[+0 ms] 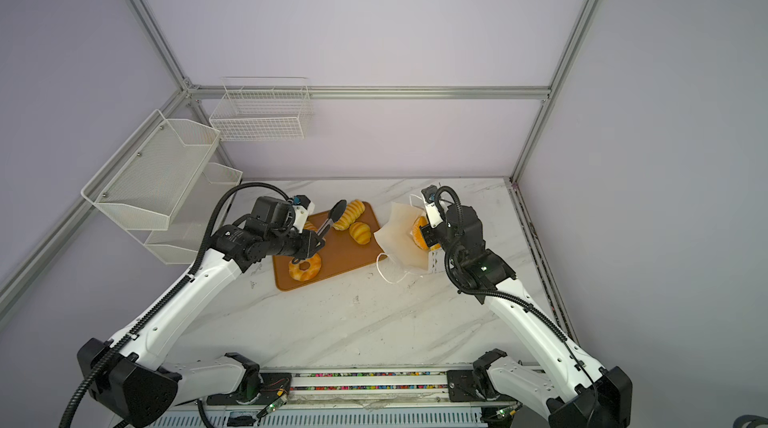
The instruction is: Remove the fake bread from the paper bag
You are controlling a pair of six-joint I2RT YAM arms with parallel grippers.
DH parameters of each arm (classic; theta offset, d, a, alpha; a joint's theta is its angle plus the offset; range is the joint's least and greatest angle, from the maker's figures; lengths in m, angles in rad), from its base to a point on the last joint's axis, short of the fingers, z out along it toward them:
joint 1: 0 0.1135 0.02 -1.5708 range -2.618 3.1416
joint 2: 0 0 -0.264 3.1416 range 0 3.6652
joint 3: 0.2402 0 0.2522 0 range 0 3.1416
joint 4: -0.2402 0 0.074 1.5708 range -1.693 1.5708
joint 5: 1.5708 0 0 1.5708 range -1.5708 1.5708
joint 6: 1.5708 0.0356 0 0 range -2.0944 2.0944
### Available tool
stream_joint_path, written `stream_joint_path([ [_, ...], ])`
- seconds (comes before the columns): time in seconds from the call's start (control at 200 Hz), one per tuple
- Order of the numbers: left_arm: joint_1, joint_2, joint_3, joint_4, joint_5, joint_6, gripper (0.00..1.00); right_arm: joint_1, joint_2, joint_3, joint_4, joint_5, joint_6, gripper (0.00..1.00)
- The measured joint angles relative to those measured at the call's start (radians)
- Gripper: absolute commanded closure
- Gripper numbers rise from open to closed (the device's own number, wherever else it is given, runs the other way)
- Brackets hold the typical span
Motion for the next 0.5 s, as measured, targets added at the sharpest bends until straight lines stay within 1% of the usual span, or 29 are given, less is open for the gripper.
stream_joint_path([
  [0.095, -0.055, 0.008, 0.085, -0.029, -0.009, 0.049, 0.86, 0.0, 0.037, 0.045, 0.012, 0.029, -0.073, 1.0],
  [0.23, -0.144, 0.029, 0.151, -0.053, -0.027, 0.097, 0.86, 0.0, 0.082, 0.094, 0.047, 0.047, -0.142, 1.0],
  [0.36, -0.23, 0.041, 0.162, -0.071, -0.045, 0.13, 0.86, 0.0, 0.088, 0.066, 0.108, 0.03, -0.172, 1.0],
  [0.5, -0.284, 0.042, 0.16, -0.081, -0.072, 0.135, 0.86, 0.0, 0.098, 0.003, 0.157, 0.012, -0.18, 1.0],
])
